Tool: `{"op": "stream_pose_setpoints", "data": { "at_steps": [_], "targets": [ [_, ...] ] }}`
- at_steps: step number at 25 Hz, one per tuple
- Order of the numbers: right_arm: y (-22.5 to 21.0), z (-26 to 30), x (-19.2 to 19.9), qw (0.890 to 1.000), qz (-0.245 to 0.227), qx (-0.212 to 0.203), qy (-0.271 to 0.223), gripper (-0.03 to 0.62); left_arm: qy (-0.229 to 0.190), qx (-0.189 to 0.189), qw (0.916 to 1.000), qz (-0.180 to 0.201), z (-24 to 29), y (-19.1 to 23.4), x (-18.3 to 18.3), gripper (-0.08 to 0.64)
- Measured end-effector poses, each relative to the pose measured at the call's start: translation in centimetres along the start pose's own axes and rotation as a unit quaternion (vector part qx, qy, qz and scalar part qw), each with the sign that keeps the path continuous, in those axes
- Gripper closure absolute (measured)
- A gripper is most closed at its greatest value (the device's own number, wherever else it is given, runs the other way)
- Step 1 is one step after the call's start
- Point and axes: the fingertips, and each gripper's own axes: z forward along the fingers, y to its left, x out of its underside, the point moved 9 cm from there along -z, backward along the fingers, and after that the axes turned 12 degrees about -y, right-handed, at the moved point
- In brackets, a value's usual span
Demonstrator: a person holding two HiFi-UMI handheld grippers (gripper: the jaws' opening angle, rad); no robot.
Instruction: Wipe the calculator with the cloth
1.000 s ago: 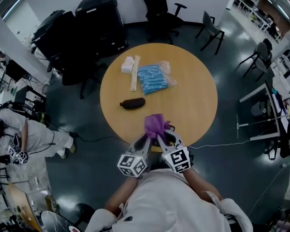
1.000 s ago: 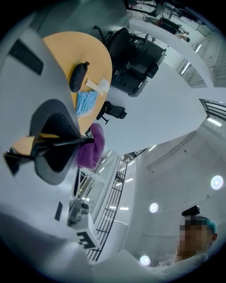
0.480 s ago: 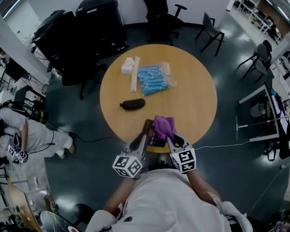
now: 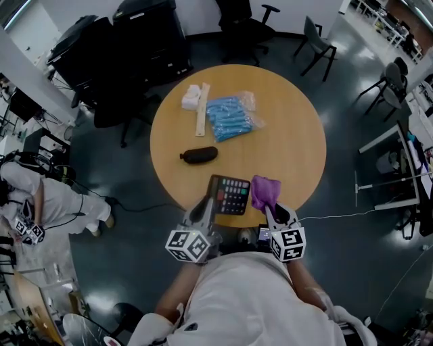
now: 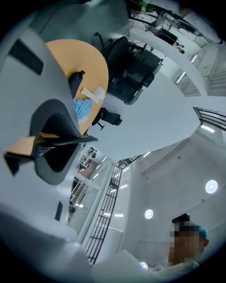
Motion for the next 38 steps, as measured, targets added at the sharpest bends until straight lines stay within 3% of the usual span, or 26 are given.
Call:
{"op": "stream_pose_setpoints", "data": {
  "at_steps": [5,7,13,19,32,38],
  "targets": [
    [3.7,-2.0,-6.8,0.991,-0.013,-0.068,-0.119,0.526,0.002,-0.002,1.0000,-0.001,1.0,0.1,0.1,0.512],
    [5.6,-1.3,-8.3,0.985,-0.030,-0.098,-0.139,0.526,-0.001,0.008,1.0000,-0.001,1.6,-0.7,0.1,0.512],
    [9.0,1.8,-7.6,0.983,-0.063,-0.137,-0.104,0.526,-0.023,0.047,0.9986,-0.006,2.3,-3.5,-0.3,0.512],
    [9.0,2.4,-5.1,0.985,-0.096,-0.132,-0.057,0.526,-0.016,0.041,0.9989,-0.016,1.8,-3.3,0.1,0.512],
    [5.2,1.4,-0.7,0.995,-0.071,-0.076,0.002,0.525,0.005,0.033,0.9993,-0.019,1.5,-2.1,0.6,0.512],
    [3.6,1.3,0.7,0.996,-0.062,-0.055,0.032,0.525,0.006,0.043,0.9991,0.002,1.7,-2.2,0.2,0.511]
  ]
}}
